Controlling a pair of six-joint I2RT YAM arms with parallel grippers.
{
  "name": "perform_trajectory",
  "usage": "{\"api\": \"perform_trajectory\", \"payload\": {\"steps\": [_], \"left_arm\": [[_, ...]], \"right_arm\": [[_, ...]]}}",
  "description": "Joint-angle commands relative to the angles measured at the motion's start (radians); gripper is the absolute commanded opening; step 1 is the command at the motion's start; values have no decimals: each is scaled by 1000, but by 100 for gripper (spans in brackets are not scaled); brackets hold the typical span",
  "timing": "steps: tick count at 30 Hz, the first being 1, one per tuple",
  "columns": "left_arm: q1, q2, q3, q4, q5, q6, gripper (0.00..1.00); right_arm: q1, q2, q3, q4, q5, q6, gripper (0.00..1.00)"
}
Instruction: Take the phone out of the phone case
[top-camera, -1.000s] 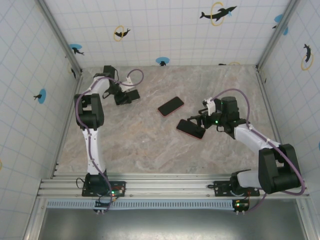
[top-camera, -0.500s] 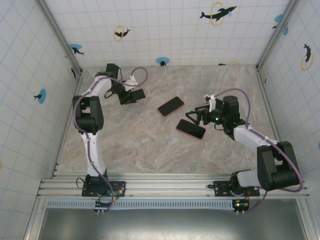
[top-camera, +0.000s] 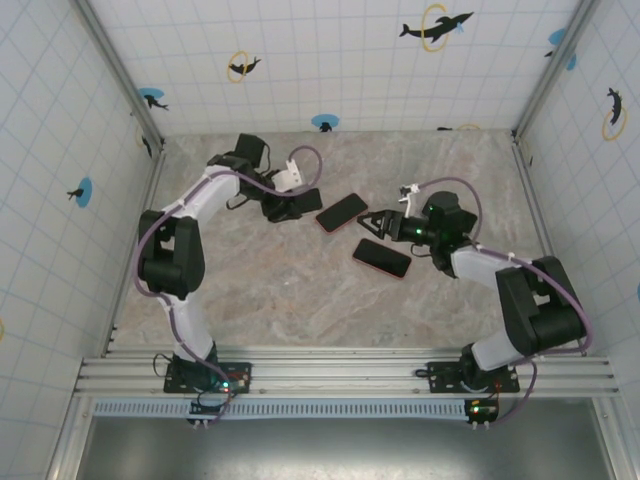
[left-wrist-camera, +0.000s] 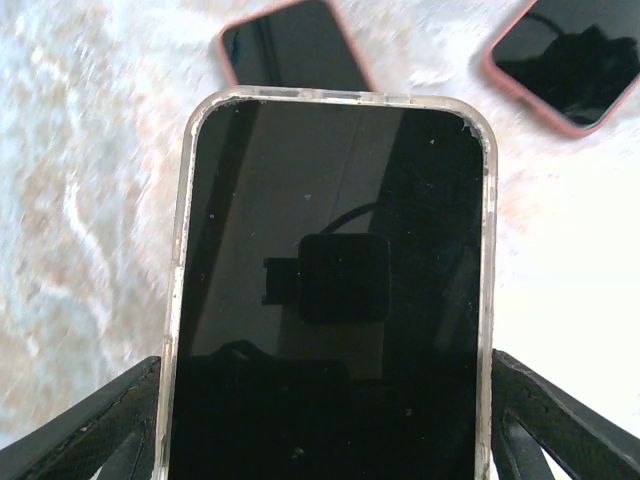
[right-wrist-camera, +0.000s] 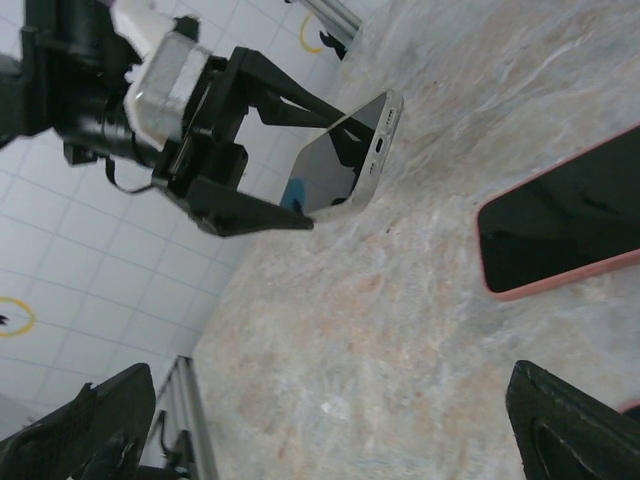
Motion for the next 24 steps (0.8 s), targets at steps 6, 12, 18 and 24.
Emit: {"api": "perform_trajectory", "payload": {"steps": [6, 12, 18, 24], "left_arm": [[-113, -139, -105, 127, 82, -67, 50], [-196, -173, -121, 127, 79, -67, 50], [-216, -163, -99, 94, 65, -48, 50], [-219, -166, -103, 95, 43, -44, 53]], "right_arm": [[57, 97, 63, 233, -7, 271, 78], [76, 148, 80, 265, -19, 323, 66], [102, 185, 101, 276, -27, 359, 40], [115, 205, 84, 377, -25, 441, 15]]}}
